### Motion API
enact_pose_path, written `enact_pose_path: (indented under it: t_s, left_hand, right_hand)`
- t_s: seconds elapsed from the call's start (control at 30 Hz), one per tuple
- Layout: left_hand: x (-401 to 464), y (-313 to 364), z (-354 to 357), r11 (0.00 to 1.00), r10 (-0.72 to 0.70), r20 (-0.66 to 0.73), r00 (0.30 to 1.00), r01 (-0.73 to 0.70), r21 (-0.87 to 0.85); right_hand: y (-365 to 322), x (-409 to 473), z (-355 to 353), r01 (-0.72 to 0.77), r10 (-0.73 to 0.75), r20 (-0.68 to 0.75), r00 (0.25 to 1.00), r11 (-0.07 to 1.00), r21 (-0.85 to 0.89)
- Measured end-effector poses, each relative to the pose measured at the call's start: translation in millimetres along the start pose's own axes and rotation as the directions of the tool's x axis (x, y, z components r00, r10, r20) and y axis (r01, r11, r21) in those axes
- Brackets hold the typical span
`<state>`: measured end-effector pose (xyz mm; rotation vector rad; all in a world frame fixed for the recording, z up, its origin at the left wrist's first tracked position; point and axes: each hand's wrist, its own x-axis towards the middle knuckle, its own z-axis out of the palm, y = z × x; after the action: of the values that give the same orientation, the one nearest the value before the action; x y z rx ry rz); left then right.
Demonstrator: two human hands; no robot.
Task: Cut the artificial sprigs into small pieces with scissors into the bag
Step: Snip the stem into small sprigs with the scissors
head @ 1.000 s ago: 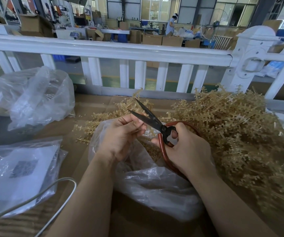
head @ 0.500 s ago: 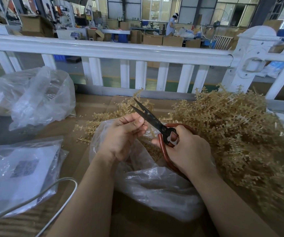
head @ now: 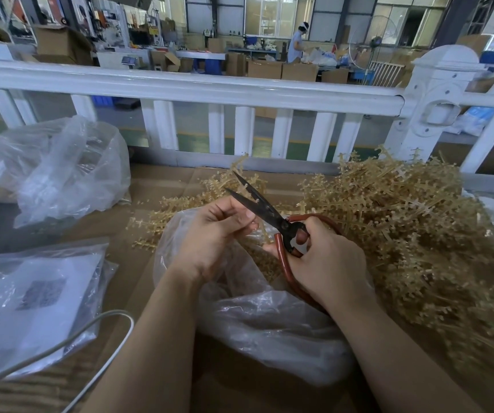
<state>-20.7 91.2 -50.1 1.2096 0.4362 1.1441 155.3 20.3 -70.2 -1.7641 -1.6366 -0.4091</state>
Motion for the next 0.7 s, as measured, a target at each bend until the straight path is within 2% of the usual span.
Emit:
enact_pose_path:
  t_s: [0.33, 0.7]
  left_hand:
    - [-0.1, 0.4, -1.9, 1.000, 0.020, 0.038, 0.999, -0.020, -0.023]
    - [-1.6, 2.5, -3.7, 1.000, 0.018, 0.043, 0.999, -0.019, 0.007]
  right_hand:
    - [0.9, -0.3, -1.2, 0.010, -0.015, 0.059, 0.998, 0.997, 0.079]
    - [0.6, -0.9, 1.1, 0.020, -0.025, 0.049, 0.998, 0.994, 0.109]
